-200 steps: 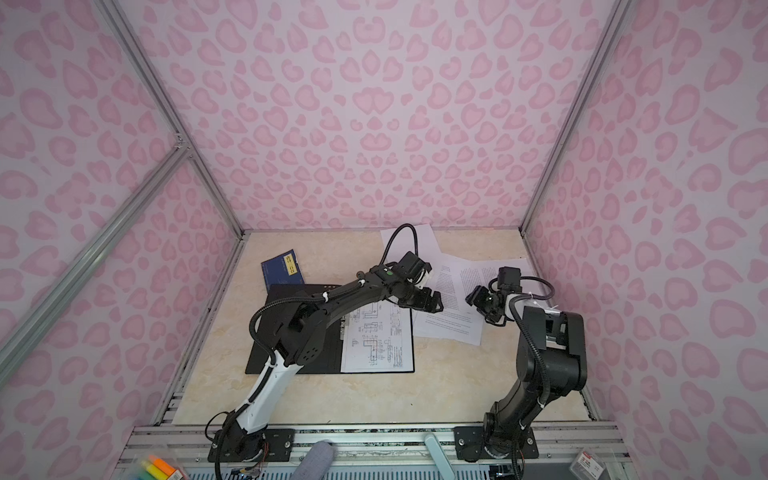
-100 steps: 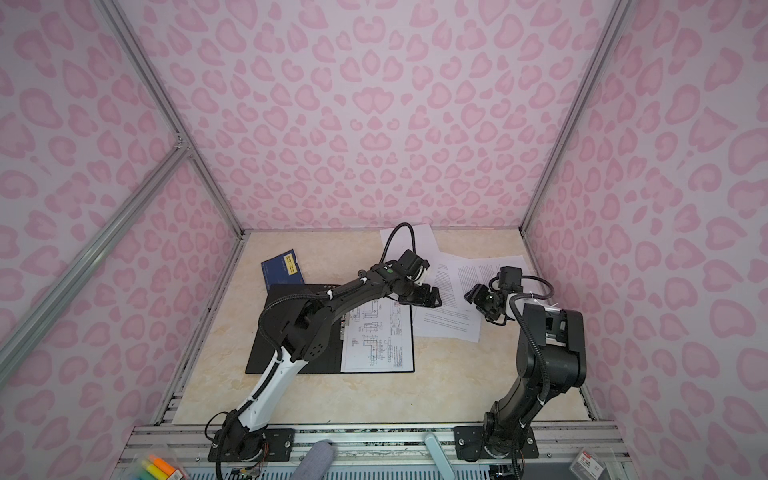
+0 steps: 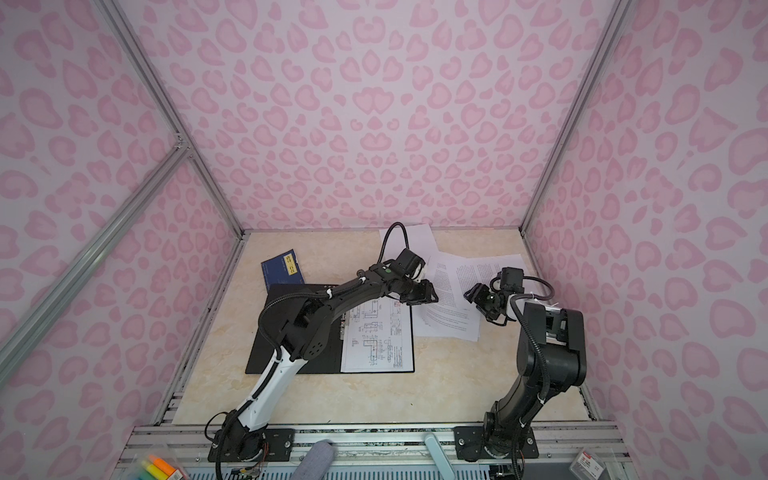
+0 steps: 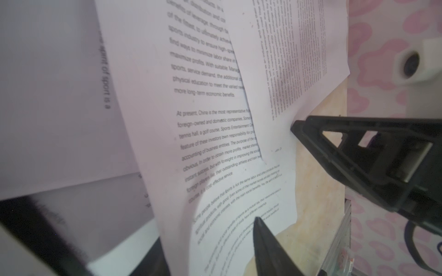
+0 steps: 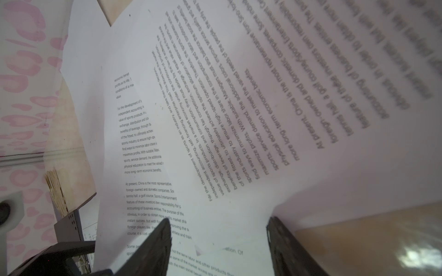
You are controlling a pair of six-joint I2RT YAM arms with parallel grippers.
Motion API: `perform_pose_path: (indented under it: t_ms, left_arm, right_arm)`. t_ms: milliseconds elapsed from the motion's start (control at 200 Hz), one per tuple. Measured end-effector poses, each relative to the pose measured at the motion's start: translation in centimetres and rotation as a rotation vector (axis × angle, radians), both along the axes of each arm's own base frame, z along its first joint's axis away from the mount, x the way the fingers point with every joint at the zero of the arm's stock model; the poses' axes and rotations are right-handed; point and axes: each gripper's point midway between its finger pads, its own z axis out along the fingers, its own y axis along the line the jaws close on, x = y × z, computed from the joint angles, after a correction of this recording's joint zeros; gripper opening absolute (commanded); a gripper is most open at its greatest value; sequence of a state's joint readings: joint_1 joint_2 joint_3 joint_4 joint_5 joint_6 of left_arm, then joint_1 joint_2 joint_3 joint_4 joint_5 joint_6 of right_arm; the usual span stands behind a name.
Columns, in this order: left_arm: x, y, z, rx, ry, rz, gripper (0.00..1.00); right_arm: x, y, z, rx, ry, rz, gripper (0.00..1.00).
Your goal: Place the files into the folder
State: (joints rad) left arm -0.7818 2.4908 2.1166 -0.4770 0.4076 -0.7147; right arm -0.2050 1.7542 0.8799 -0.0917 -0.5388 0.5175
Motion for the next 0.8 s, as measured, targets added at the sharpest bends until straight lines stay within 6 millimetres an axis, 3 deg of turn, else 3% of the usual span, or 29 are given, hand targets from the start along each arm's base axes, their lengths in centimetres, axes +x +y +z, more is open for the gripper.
perform_pose_path:
  t_ms: [335,640,800]
  left_arm:
    - [1.2,1.1,-0.4,0.020,0.037,0.102,0.18]
    - [1.4,0.9,0.3,-0.001,0.065,0.126,0.14]
    - [1.7,1.2,-0.4,0.004,0.080,0.140,0.05]
  right_arm:
    - [0.1,-0.1,0.3,0.017,-0.015,-0.008,0.67]
    - [0.1,0.0,0.4,0.028,-0.022,-0.007,0.67]
    - [0.2,0.1,0.5,0.036,-0.029,-0.005,0.67]
